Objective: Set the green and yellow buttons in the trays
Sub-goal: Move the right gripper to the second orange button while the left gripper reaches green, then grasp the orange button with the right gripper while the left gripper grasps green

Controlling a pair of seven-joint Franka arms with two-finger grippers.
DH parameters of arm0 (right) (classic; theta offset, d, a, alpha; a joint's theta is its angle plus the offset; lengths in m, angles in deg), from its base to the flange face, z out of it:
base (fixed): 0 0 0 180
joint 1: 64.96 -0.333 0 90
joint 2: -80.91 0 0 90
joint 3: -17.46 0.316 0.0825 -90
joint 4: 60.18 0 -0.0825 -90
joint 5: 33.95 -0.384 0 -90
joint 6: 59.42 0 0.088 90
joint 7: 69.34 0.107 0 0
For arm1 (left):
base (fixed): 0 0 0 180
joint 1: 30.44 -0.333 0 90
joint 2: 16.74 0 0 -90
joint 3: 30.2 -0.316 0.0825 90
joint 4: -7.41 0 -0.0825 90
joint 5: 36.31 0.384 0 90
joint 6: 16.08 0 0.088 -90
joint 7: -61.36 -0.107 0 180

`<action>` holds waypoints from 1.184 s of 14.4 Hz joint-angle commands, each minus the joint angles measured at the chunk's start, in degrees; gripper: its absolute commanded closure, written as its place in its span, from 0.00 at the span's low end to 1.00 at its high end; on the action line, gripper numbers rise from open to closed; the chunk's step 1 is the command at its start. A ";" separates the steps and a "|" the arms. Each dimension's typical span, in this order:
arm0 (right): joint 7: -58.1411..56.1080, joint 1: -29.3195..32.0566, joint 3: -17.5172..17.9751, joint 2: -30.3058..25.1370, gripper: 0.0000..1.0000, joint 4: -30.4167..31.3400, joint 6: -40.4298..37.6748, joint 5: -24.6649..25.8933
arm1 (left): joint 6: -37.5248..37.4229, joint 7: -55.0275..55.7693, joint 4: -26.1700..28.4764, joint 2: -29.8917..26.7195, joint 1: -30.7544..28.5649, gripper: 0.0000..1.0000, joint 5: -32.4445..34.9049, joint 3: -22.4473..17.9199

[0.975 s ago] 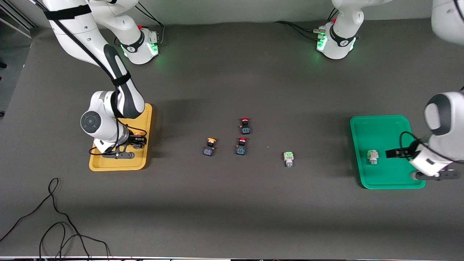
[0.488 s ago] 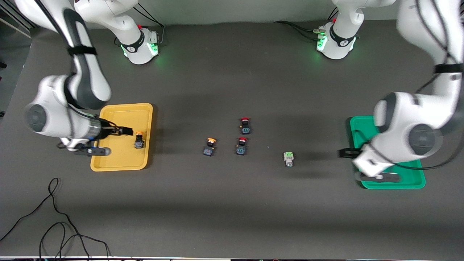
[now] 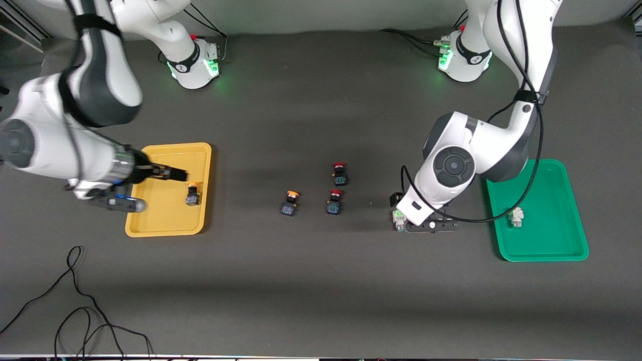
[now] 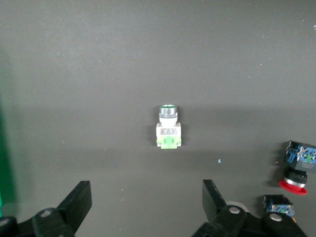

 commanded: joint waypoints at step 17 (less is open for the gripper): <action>15.26 -14.31 3.00 33.46 0.01 -10.09 29.37 -11.85 | 13.14 3.62 1.00 13.26 1.46 0.01 -0.33 -1.04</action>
